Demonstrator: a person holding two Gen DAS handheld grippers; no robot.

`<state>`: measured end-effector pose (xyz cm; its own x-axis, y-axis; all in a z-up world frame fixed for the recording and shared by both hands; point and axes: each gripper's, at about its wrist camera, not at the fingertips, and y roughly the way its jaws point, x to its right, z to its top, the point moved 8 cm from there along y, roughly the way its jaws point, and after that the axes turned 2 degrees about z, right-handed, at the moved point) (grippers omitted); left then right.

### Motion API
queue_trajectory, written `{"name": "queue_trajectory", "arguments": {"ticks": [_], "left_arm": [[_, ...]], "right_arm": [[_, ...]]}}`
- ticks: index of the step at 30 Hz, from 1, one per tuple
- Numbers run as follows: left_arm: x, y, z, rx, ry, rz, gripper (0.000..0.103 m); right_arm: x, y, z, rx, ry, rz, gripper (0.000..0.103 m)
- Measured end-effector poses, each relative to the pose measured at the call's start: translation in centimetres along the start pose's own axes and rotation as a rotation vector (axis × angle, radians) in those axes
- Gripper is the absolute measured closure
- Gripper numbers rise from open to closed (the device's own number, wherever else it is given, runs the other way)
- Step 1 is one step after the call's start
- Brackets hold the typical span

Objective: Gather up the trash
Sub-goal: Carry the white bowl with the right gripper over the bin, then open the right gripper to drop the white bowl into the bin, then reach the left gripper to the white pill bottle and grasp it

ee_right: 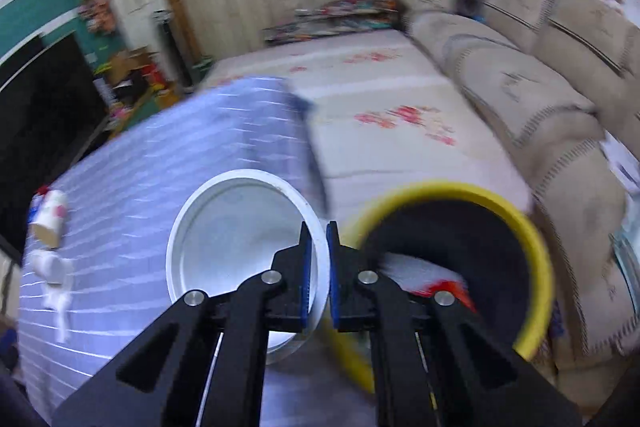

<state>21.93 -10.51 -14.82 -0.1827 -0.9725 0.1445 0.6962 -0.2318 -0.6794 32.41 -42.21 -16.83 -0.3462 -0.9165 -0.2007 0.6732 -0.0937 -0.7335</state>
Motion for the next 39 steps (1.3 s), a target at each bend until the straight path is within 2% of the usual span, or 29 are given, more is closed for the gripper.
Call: {"name": "queue_trajectory", "arguments": {"ticks": [5, 12, 13, 14, 15, 16, 24, 28, 32, 34, 39], "left_arm": [[1.3, 0.4, 0.1, -0.005, 0.02, 0.006, 0.011], [2.2, 1.1, 0.4, -0.023, 0.028, 0.015, 0.011], [2.1, 1.1, 0.4, -0.024, 0.028, 0.018, 0.011], [1.9, 1.1, 0.4, -0.024, 0.027, 0.023, 0.011], [1.7, 1.2, 0.5, -0.023, 0.026, 0.032, 0.011], [1.5, 1.3, 0.5, -0.022, 0.025, 0.035, 0.011], [-0.7, 2.9, 1.6, -0.02, 0.016, 0.05, 0.011], [-1.5, 5.0, 3.3, -0.019, 0.047, 0.058, 0.008], [-1.5, 7.2, 4.9, -0.004, 0.12, 0.106, 0.006], [-1.8, 8.6, 5.7, -0.008, 0.154, 0.146, 0.006], [-2.4, 10.9, 6.7, -0.038, 0.185, 0.157, 0.006]], "right_arm": [[7.6, 1.4, -2.9, -0.061, 0.087, -0.088, 0.094], [10.7, 2.9, -4.6, -0.09, 0.122, -0.11, 0.092], [10.7, 3.1, -4.9, -0.089, 0.12, -0.115, 0.089], [10.7, 3.4, -4.9, -0.086, 0.122, -0.121, 0.075], [10.7, 3.5, -4.7, -0.084, 0.119, -0.127, 0.056], [10.5, 3.4, -4.7, -0.08, 0.114, -0.13, 0.051], [9.3, 1.5, -3.6, -0.012, 0.087, -0.131, 0.05], [7.8, 1.0, -3.2, 0.001, 0.057, -0.118, 0.05], [6.9, 1.0, -2.9, 0.001, 0.048, -0.105, 0.05], [6.6, 1.0, -2.9, 0.001, 0.046, -0.101, 0.05], [6.0, 1.0, -2.7, 0.0, 0.035, -0.096, 0.05]]}}
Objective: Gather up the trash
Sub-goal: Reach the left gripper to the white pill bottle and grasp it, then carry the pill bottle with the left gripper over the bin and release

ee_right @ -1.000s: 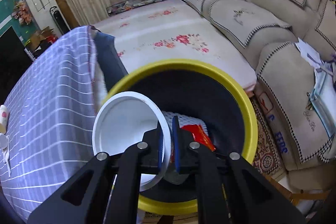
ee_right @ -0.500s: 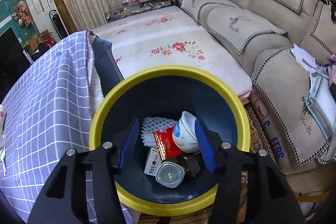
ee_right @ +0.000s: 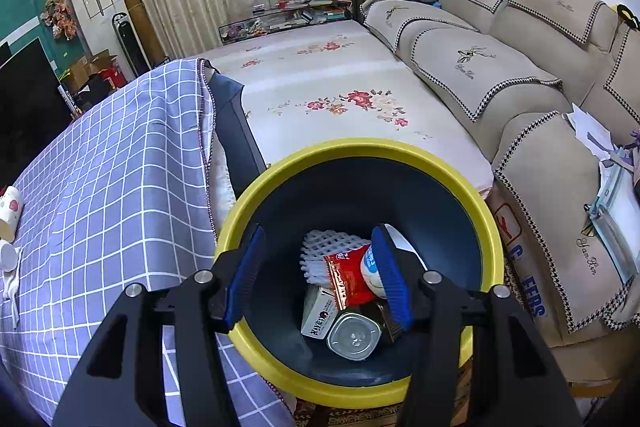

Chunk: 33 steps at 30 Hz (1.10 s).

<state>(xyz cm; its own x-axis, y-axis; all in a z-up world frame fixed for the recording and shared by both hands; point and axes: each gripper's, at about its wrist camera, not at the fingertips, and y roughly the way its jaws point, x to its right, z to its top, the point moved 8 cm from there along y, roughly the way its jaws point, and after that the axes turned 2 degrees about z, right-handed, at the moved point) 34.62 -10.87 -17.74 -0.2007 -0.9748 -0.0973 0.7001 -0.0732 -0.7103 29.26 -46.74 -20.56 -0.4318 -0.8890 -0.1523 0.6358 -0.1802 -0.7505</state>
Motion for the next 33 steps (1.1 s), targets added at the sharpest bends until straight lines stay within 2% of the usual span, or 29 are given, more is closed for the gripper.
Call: {"name": "queue_trajectory", "arguments": {"ticks": [4, 12, 14, 16, 17, 23, 27, 33], "left_arm": [[-0.2, 1.5, 0.1, -0.029, 0.002, -0.001, 0.006], [-0.6, 2.7, 0.6, -0.034, 0.005, 0.009, 0.006], [-0.6, 2.9, 0.6, -0.038, 0.011, 0.008, 0.01], [-0.6, 3.1, 0.5, -0.044, 0.011, 0.008, 0.019], [-0.7, 3.2, 0.5, -0.049, 0.005, 0.009, 0.02], [-0.3, 1.8, 0.7, -0.025, 0.003, -0.011, 0.02], [1.4, -0.2, 1.1, -0.009, 0.024, -0.042, 0.02], [7.4, -3.3, 1.7, 0.013, 0.093, -0.132, 0.02]], "right_arm": [[-0.2, 0.0, 0.1, 0.001, 0.0, 0.003, 0.049], [-0.8, 0.6, -0.3, -0.015, -0.014, 0.01, 0.049], [-0.9, 0.8, -0.4, -0.019, -0.015, 0.01, 0.049], [-1.0, 0.9, -0.5, -0.022, -0.016, 0.011, 0.049], [-1.1, 0.9, -0.6, -0.022, -0.018, 0.011, 0.049], [-1.0, 0.1, -0.4, -0.005, -0.014, 0.02, 0.049], [-0.6, -1.0, -0.4, 0.018, -0.012, 0.019, 0.049], [1.3, -3.9, -1.1, 0.067, 0.005, 0.005, 0.046]]}}
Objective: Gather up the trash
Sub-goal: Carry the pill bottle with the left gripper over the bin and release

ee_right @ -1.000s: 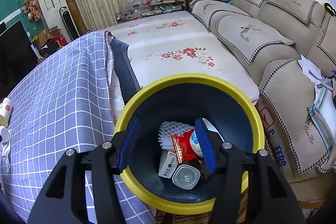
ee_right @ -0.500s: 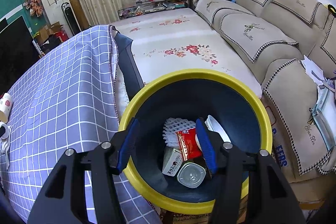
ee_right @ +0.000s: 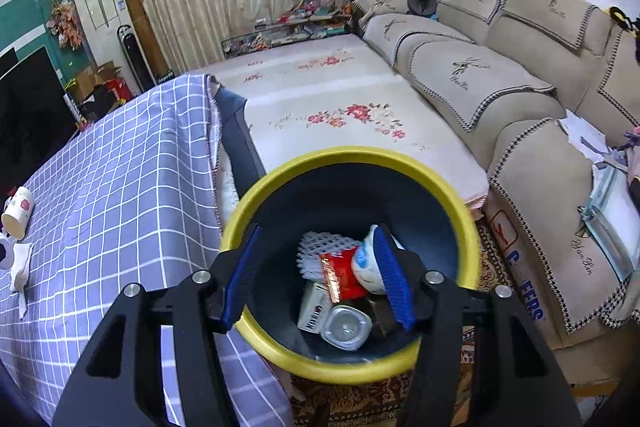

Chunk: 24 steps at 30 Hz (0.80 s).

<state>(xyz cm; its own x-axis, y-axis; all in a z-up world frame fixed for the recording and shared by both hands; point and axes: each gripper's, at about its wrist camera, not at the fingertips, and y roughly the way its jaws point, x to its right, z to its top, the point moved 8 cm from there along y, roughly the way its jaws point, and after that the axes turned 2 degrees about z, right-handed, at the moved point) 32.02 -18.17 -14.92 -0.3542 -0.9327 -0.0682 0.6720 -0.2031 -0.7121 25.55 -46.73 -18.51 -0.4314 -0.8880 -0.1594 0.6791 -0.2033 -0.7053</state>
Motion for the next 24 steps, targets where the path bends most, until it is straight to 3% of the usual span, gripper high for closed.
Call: {"name": "queue_trajectory", "arguments": {"ticks": [8, 14, 20, 24], "left_arm": [[13.2, -0.6, 2.7, 0.017, 0.161, -0.198, 0.02], [25.2, 0.5, 4.6, 0.016, 0.294, -0.352, 0.02], [33.4, 3.9, 4.7, -0.044, 0.368, -0.408, 0.02], [36.5, 7.2, 4.5, -0.116, 0.365, -0.427, 0.02]], "right_arm": [[5.3, -5.1, -1.1, 0.085, 0.059, -0.043, 0.044], [10.4, -8.1, -2.5, 0.126, 0.153, -0.081, 0.041], [13.7, -9.1, -3.6, 0.124, 0.193, -0.13, 0.04], [14.7, -9.1, -3.9, 0.119, 0.208, -0.139, 0.04]]}}
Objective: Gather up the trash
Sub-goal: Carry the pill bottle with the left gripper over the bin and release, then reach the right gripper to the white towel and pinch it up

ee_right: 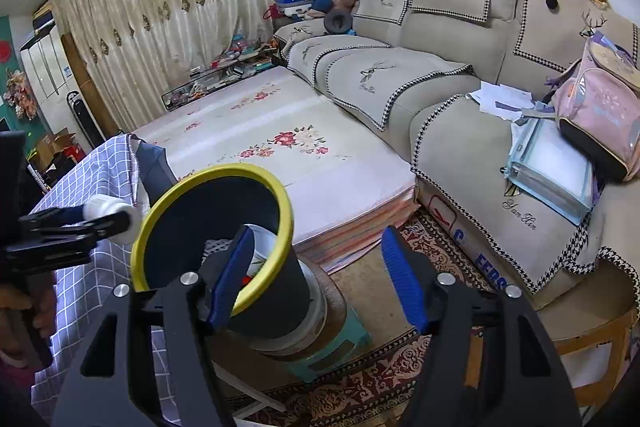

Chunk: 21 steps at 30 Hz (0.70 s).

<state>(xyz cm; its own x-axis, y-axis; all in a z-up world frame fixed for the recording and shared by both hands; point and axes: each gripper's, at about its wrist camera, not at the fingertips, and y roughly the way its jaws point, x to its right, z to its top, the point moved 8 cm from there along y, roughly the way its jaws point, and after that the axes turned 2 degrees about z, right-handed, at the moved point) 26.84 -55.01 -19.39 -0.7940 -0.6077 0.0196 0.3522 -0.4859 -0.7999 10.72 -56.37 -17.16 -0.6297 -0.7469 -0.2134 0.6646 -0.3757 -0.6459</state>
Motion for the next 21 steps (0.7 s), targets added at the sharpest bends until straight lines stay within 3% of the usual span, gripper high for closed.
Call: {"name": "queue_trajectory", "arguments": {"ticks": [6, 11, 15, 21], "left_arm": [[0.5, 4.0, 0.9, -0.041, 0.004, -0.013, 0.02], [0.0, 4.6, 1.5, -0.027, -0.028, -0.011, 0.012], [-1.2, 1.8, 1.2, 0.019, -0.038, 0.011, 0.012], [-5.7, -7.6, -1.9, 0.139, -0.128, 0.074, 0.009]], "right_arm": [[-0.2, 0.5, 0.1, -0.004, 0.002, 0.002, 0.04], [-0.6, 0.3, 0.2, 0.001, -0.003, -0.004, 0.038], [-1.0, 0.3, 0.1, 0.002, -0.01, -0.004, 0.035], [-3.7, 0.8, -0.9, -0.033, -0.058, 0.037, 0.035]]}}
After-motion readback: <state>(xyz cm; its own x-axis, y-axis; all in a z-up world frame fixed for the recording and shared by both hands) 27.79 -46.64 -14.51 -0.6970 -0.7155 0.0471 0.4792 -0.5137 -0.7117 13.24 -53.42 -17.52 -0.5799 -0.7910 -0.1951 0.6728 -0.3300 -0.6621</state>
